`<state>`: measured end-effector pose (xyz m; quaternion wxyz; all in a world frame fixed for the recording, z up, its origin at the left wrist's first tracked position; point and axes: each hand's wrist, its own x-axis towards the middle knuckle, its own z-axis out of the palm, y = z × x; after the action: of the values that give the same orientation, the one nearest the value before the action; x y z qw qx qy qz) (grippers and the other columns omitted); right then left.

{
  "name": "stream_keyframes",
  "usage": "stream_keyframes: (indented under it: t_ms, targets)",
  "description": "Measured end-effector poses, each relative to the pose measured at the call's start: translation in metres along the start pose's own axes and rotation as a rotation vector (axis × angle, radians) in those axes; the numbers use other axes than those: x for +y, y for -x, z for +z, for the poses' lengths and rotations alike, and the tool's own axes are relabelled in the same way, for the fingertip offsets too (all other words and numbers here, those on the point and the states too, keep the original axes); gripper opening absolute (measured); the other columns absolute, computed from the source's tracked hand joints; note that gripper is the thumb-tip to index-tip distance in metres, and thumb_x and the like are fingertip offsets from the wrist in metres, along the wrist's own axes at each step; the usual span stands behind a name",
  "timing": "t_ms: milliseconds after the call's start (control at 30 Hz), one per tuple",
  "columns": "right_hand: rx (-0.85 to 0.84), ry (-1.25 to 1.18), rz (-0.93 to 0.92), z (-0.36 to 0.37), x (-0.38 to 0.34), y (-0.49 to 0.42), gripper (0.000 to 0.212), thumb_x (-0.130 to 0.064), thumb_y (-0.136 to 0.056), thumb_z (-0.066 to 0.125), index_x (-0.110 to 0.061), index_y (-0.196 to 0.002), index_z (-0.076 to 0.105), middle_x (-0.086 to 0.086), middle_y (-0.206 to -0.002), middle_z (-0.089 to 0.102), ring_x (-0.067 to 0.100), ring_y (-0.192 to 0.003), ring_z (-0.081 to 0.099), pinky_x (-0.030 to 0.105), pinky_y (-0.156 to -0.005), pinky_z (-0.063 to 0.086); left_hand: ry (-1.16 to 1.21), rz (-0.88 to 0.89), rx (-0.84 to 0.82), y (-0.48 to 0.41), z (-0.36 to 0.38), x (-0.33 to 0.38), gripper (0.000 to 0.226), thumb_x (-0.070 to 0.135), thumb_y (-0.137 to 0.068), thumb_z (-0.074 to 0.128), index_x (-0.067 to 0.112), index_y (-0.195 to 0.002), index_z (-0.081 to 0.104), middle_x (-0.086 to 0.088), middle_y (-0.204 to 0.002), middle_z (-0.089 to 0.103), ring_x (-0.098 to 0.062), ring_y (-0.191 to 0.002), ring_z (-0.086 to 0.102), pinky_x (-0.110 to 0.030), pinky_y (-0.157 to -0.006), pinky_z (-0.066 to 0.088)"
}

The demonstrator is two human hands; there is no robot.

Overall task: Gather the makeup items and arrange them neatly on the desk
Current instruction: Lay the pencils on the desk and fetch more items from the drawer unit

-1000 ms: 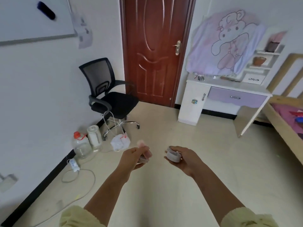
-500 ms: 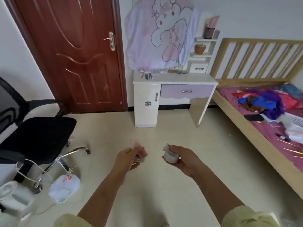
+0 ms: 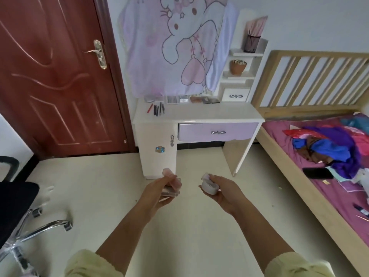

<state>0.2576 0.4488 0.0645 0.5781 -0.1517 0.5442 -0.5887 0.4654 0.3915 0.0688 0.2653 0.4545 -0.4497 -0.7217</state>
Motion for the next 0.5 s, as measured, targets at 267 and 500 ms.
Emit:
stream_keyframes:
  t_ms: [267,500]
  targets:
    - [0.086,0.023,-0.037,-0.041,-0.068,-0.181,0.022,-0.009,-0.095,0.058,0.005,-0.112,0.061,0.011,-0.096,0.066,0.022,-0.088,0.065,0.031,-0.08,0.056,0.008,-0.071,0.018,-0.184,0.042,0.053,0.03,0.042,-0.08,0.069,0.013,-0.089,0.073,-0.006,-0.101,0.072,-0.018,-0.096,0.066,-0.027,-0.081,0.049]
    - [0.19,-0.072,-0.037,-0.048,-0.145,-0.345,0.024,-0.007,-0.094,0.06,0.006,-0.114,0.06,0.014,-0.099,0.065,0.022,-0.088,0.064,0.028,-0.073,0.056,0.012,-0.074,0.008,-0.352,0.06,0.126,0.024,0.032,-0.085,0.066,0.017,-0.065,0.065,-0.005,-0.082,0.064,-0.016,-0.077,0.059,-0.025,-0.073,0.043]
